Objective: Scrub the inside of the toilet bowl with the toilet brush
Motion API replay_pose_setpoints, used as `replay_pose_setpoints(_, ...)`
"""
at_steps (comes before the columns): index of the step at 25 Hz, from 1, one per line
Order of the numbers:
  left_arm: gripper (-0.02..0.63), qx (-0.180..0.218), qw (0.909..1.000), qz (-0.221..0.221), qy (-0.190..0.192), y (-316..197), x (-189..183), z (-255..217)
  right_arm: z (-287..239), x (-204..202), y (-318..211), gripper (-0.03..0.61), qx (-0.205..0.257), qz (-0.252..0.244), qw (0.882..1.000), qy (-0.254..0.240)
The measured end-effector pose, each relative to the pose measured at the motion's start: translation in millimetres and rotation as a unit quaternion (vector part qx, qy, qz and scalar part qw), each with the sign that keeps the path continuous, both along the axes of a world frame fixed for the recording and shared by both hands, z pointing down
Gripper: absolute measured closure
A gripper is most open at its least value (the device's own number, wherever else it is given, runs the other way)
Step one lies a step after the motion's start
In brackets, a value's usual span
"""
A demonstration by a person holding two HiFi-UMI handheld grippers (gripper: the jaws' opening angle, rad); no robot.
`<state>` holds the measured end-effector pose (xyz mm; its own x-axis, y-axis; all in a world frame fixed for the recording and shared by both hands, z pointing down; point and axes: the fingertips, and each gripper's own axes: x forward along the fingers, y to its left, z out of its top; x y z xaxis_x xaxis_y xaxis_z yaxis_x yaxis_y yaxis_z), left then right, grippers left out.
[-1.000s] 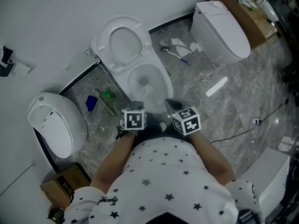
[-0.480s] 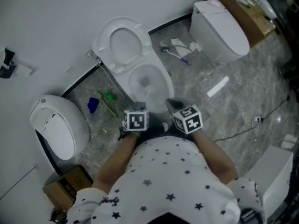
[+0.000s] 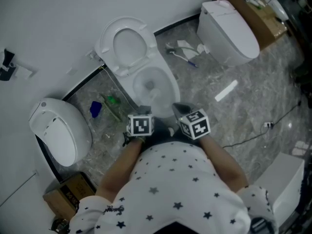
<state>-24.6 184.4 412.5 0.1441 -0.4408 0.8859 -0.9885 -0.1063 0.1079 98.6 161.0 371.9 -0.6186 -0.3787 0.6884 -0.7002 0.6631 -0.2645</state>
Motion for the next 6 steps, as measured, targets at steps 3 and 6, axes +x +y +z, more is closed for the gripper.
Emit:
replay_pose_setpoints(3,0.459,-0.001,1.0,0.002,0.005,-1.2,3.1,1.1,0.8,0.6,-1.4,0.58,0.0,-0.001,1.0,0.003)
replay_pose_setpoints(6,0.459,-0.015,0.9999,0.001,0.009,2.7,4.5,4.0,0.2,0.3,-3.2,0.58,0.001,-0.001,1.0,0.003)
